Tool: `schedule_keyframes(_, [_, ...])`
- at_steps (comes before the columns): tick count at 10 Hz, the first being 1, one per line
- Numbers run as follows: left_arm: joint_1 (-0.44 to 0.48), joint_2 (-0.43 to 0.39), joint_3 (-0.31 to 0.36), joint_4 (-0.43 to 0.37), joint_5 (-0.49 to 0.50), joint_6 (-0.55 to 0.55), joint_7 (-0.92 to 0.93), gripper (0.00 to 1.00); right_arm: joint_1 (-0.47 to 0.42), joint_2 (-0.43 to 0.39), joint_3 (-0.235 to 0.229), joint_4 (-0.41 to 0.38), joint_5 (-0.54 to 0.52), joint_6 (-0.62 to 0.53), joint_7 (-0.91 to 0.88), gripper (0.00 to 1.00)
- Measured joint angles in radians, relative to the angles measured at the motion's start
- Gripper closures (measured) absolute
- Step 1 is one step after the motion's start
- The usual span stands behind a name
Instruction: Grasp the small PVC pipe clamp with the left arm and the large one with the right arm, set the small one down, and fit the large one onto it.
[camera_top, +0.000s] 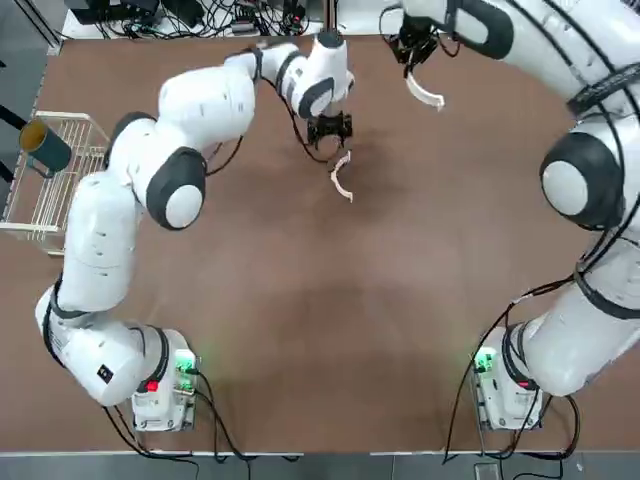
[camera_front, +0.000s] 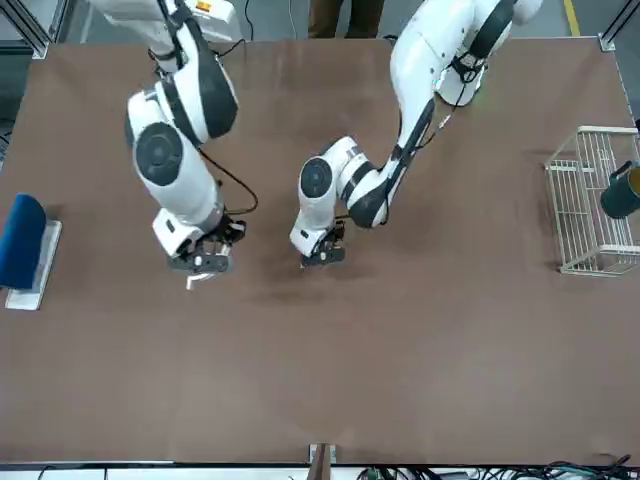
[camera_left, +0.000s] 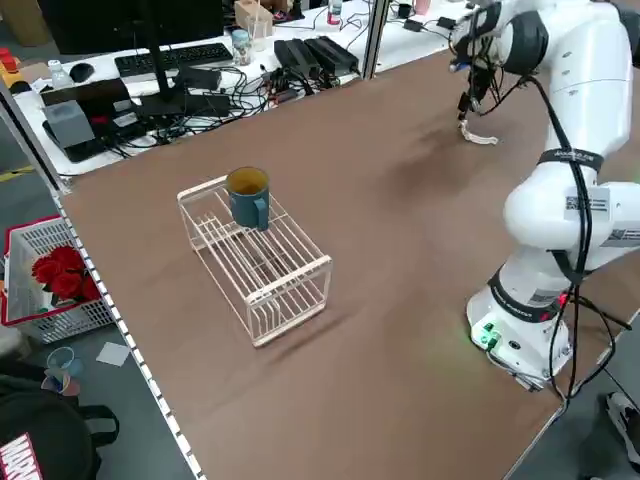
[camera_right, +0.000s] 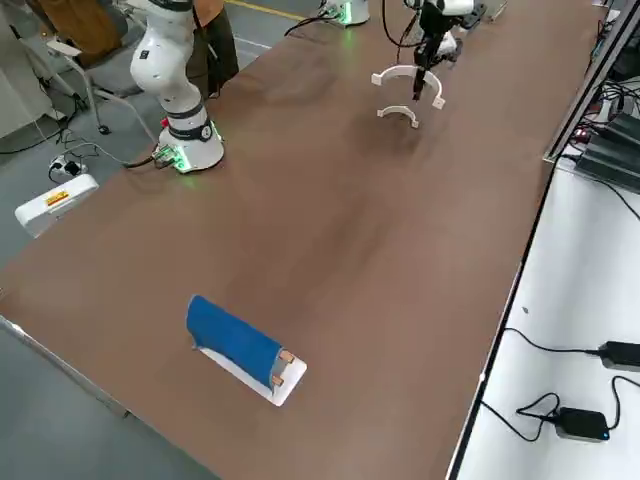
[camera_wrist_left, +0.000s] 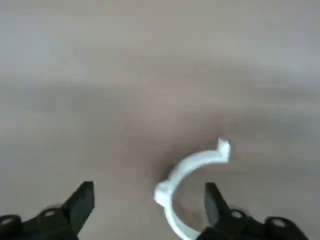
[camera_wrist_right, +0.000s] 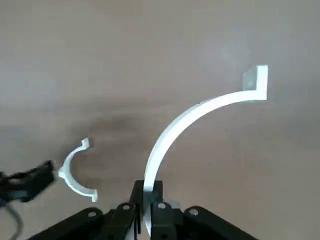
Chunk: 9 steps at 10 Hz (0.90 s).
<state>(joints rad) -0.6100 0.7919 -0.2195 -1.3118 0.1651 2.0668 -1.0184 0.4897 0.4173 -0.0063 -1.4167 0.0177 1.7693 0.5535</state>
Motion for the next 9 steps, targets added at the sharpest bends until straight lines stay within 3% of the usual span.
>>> schedule_keyframes(3, [0.183, -0.157, -0.002, -0.101, 0.000, -0.044, 0.104, 0.00, 0.048, 0.055, 0.003, 0.025, 0.032, 0.076, 0.080, 0.91])
schedule_keyframes(6, [0.385, -0.358, -0.015, -0.226, 0.000, -0.073, 0.232, 0.00, 0.111, 0.131, 0.046, 0.026, 0.049, 0.201, 0.186, 0.91])
schedule_keyframes(9, [0.514, -0.505, -0.018, -0.247, -0.014, -0.225, 0.431, 0.00, 0.214, 0.274, 0.061, 0.026, 0.048, 0.400, 0.239, 0.91])
